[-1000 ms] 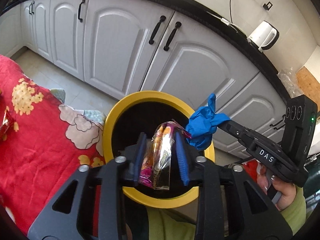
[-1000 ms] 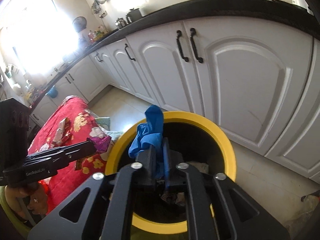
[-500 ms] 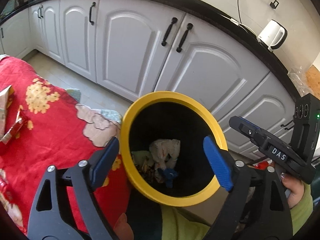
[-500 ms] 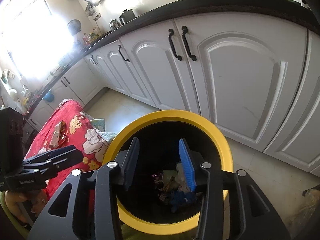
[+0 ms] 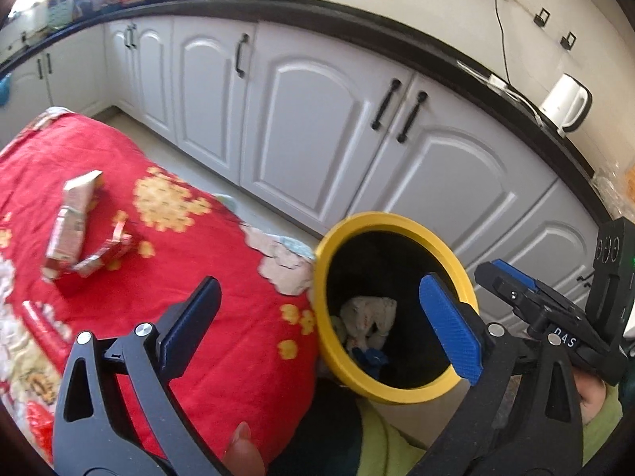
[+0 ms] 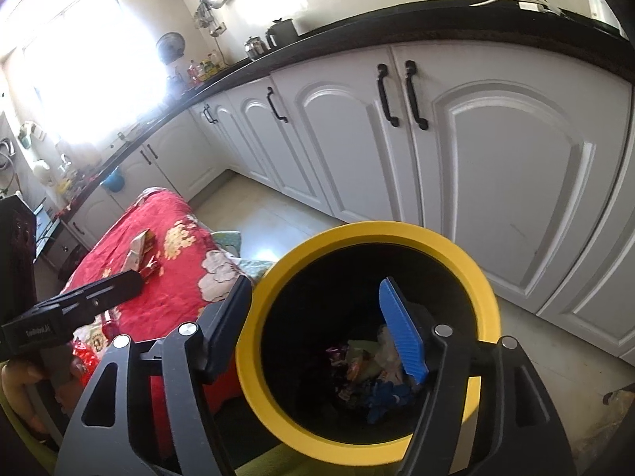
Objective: Collect trash
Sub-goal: 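Move both grippers back over the table toward the red bag and wrappers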
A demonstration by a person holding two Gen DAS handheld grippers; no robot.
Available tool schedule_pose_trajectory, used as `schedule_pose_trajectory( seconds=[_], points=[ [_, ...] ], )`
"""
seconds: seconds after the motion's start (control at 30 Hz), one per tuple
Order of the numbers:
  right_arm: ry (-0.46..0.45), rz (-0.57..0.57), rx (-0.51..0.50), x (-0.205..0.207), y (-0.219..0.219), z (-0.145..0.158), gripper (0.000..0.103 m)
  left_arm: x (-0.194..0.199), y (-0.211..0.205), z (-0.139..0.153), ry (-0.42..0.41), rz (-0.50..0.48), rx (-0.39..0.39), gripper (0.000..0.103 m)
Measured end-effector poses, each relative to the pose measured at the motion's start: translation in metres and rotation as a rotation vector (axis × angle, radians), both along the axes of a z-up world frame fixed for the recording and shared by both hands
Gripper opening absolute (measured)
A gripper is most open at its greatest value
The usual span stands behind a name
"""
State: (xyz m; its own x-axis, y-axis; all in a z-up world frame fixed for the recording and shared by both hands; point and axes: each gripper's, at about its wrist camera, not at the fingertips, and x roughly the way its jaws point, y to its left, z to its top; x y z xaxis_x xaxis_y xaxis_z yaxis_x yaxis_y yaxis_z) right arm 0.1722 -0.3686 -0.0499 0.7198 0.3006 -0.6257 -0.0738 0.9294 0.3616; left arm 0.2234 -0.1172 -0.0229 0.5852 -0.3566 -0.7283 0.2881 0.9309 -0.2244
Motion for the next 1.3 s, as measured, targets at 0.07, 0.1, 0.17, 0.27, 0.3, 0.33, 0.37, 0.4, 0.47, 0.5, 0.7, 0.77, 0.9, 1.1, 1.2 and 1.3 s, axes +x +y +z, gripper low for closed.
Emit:
schedule_pose_trajectory(
  seconds=[0.07,0.1,0.17,0.27,0.3,0.33,0.37,0.4,0.47,0.5,0.7,0.77,0.9,1.1,1.2,1.3],
  points=[
    [-0.007,0.017,0.001,0.001,0.008,0.003,0.066,-0.003,0.011,0.005,-0.019,0.024,0.004,0.092],
    [-0.01,0.023,0.001,0.001,0.012,0.004,0.066,-0.005,0.016,0.008,-0.026,0.034,0.005,0.092],
    [-0.018,0.04,0.001,0.002,0.02,0.007,0.066,-0.008,0.03,0.013,-0.045,0.064,0.011,0.092],
    [-0.026,0.067,0.002,0.007,0.035,0.011,0.067,-0.013,0.049,0.02,-0.066,0.101,0.013,0.092],
    [-0.028,0.075,0.001,0.008,0.039,0.013,0.067,-0.014,0.054,0.022,-0.07,0.111,0.013,0.092],
    [-0.029,0.09,-0.001,0.01,0.046,0.014,0.067,-0.016,0.064,0.024,-0.076,0.13,0.012,0.092],
    [-0.031,0.101,-0.003,0.011,0.053,0.016,0.067,-0.017,0.07,0.026,-0.079,0.141,0.011,0.092],
    [-0.032,0.109,-0.004,0.012,0.058,0.018,0.067,-0.018,0.077,0.027,-0.082,0.155,0.009,0.092],
    [-0.038,0.138,-0.007,0.016,0.073,0.021,0.067,-0.023,0.095,0.029,-0.085,0.186,0.004,0.092],
    [-0.04,0.146,-0.009,0.017,0.078,0.023,0.068,-0.024,0.101,0.029,-0.086,0.197,0.003,0.092],
    [-0.045,0.214,-0.013,0.031,0.122,0.033,0.068,-0.037,0.147,0.029,-0.079,0.275,-0.005,0.092],
    [-0.046,0.236,-0.011,0.034,0.137,0.035,0.068,-0.041,0.161,0.029,-0.08,0.292,-0.002,0.092],
    [-0.037,0.282,-0.023,0.045,0.168,0.037,0.068,-0.047,0.183,0.03,-0.082,0.324,-0.012,0.092],
    [-0.005,0.324,-0.028,0.061,0.207,0.032,0.068,-0.057,0.212,0.023,-0.065,0.363,-0.018,0.092],
    [0.015,0.338,-0.025,0.069,0.225,0.027,0.068,-0.06,0.223,0.018,-0.053,0.38,-0.023,0.092],
    [0.033,0.35,-0.024,0.075,0.239,0.022,0.068,-0.064,0.232,0.013,-0.048,0.391,-0.028,0.092]
  ],
)
